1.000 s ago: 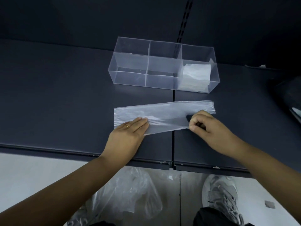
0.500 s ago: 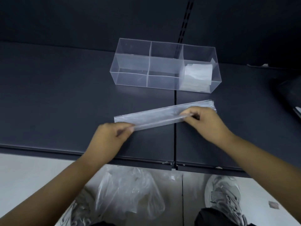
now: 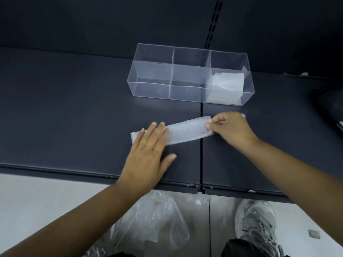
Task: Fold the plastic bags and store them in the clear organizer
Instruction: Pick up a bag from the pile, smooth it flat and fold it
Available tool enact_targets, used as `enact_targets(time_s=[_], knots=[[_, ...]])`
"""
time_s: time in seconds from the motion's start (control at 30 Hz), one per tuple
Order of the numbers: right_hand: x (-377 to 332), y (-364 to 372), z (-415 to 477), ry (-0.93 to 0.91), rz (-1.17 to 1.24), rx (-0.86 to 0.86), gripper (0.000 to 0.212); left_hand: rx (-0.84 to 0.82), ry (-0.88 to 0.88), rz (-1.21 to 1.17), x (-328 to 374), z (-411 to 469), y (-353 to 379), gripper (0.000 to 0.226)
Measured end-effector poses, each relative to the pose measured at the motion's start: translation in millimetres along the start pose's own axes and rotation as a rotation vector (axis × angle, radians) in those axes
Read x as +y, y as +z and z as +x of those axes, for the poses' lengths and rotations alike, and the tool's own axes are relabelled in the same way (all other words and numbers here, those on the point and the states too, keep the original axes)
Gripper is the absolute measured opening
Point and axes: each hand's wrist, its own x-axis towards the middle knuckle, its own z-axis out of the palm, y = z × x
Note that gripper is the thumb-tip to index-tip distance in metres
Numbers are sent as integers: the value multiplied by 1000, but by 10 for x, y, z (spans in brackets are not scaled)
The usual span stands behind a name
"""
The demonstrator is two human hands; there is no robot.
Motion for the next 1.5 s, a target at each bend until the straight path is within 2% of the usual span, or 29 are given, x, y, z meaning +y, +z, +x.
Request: enact_targets(time_s=[0.07, 0.1, 0.17, 0.2, 0.27, 0.33, 0.37, 0.43, 0.63, 0.73, 0.83, 0.9, 1.03, 1.13, 1.2, 1.3, 1.4, 1.5], knots=[[-51, 12, -39, 20, -124, 59, 10, -186, -35, 158, -14, -12, 124, 82], [-91, 37, -82, -23, -252, 145, 19, -216, -40, 210, -46, -29, 183, 84], [-192, 176, -221, -302, -445, 324, 34, -215, -40, 245, -86, -48, 242, 83], [-250, 288, -312, -458, -450, 309, 40, -209, -40, 242, -87, -45, 242, 82], [-310, 539, -473, -629, -451, 38, 51, -197, -31, 209, -70, -45, 224, 81], [-193, 694, -513, -630, -614, -190, 63, -184, -7, 189, -70, -50, 221, 79], [-85, 677, -475, -609, -708, -209, 68, -186, 4, 189, -71, -50, 216, 79], [135, 509, -368, -540, -809, -175, 76, -185, 12, 198, -79, -47, 215, 79], [725, -172, -137, -352, -800, -96, 86, -173, 13, 224, -91, -37, 248, 80], [852, -340, -47, -284, -688, -22, 69, -166, 10, 221, -86, -36, 251, 81], [822, -387, 63, -270, -440, 173, 47, -178, 18, 222, -99, -24, 242, 82], [742, -426, 159, -250, -382, 272, 29, -190, 31, 219, -123, -11, 218, 82], [669, -508, 242, -230, -379, 206, 3, -211, 80, 216, -210, 41, 167, 82], [671, -585, 102, -198, -212, 147, 10, -215, 141, 206, -357, 83, 153, 80], [665, -654, -62, -101, -72, 62, 14, -211, 178, 143, -465, 119, 121, 80], [660, -738, -367, 101, 153, -174, 12, -186, 191, -16, -442, 182, 34, 82], [570, -803, -711, 287, 307, -460, 23, -200, 234, -198, 28, 166, 3, 89], [367, -788, -1022, 330, 463, -688, 32, -267, 276, -416, 773, 3, 73, 101]])
